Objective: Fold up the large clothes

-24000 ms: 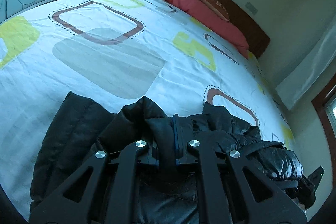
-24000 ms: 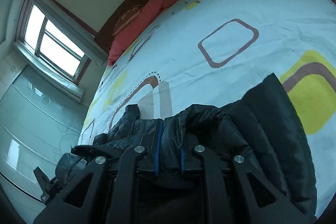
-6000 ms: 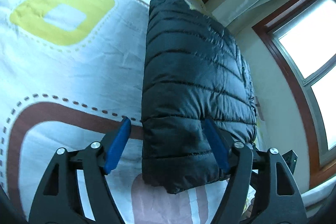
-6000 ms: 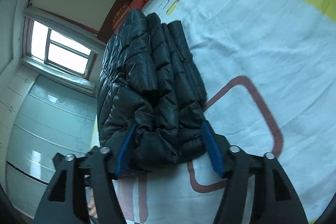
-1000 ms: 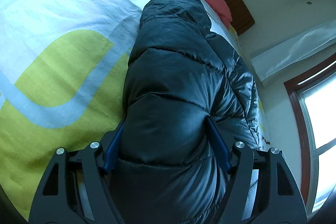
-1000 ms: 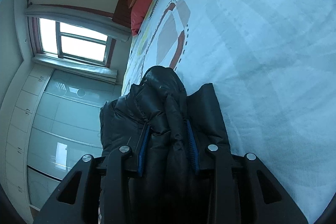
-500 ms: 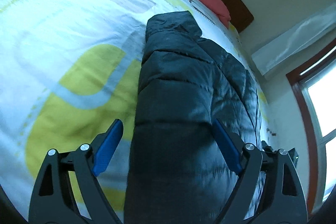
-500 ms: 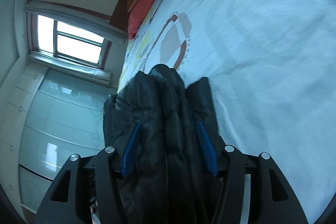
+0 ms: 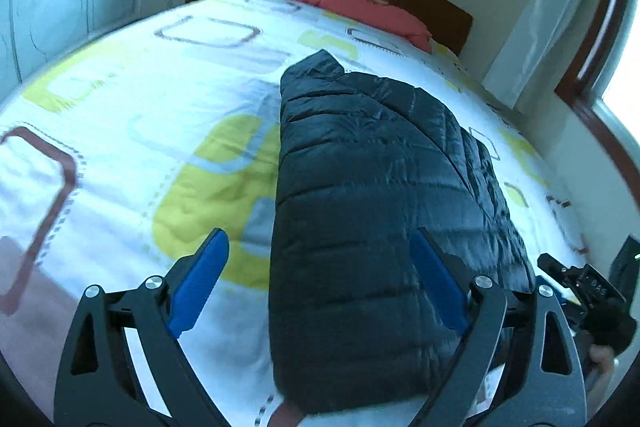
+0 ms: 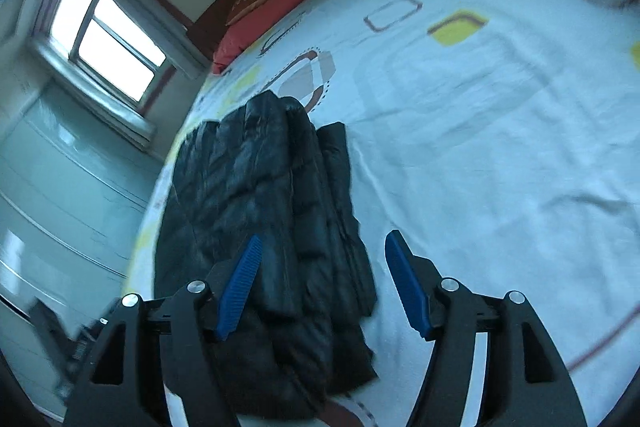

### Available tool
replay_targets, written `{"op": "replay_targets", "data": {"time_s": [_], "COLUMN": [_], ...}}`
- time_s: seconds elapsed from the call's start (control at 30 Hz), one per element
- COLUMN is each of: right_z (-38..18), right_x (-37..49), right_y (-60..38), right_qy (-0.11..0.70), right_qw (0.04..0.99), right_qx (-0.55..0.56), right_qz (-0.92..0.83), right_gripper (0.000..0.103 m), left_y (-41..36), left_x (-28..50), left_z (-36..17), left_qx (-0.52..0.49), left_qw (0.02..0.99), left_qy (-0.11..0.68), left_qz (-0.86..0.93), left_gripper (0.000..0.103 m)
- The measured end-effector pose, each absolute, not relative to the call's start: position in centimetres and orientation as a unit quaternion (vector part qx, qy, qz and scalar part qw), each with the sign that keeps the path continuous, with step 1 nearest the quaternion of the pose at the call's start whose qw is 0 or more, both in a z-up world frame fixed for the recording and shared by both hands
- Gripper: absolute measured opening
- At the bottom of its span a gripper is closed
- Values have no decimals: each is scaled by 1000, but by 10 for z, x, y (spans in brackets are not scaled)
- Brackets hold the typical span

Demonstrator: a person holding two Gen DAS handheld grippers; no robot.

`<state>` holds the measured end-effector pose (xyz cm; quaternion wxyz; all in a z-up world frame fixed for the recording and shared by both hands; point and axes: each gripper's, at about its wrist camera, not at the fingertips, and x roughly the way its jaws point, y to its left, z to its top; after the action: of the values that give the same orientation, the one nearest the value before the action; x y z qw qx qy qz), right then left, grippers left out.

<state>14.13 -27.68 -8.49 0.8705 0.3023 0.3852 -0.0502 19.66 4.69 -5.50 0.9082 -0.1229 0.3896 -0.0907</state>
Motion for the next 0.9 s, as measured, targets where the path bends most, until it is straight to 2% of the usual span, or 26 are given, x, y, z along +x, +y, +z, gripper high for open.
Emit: {"op": "replay_targets", "data": {"time_s": [0.27, 0.33, 0.4, 0.6, 0.9], "right_z": [-62, -58, -53, -38, -6], "right_x": [97, 87, 76, 55, 29], "right_y": [-241, -234, -224, -201, -178], "right_qy": [366, 360, 354, 337, 308], "right_qw": [905, 909, 915, 926, 940], "right_qx": [183, 167, 146, 114, 84], "right_qz": [-118, -125, -129, -127, -117], "right_gripper": [65, 70, 70, 70, 74], "left_y": [34, 32, 30, 22, 18], "left_x": [135, 124, 114, 88, 59], "left_z": [-41, -39, -36, -19, 10], "left_qx": [-48, -42, -37, -15, -11], "left_qw": [937, 940, 941, 949, 957], "left_qy": [344, 338, 334, 316, 291], "left_qz": [-41, -37, -29, -8, -11], "left_gripper": [92, 93, 93, 98, 99]}}
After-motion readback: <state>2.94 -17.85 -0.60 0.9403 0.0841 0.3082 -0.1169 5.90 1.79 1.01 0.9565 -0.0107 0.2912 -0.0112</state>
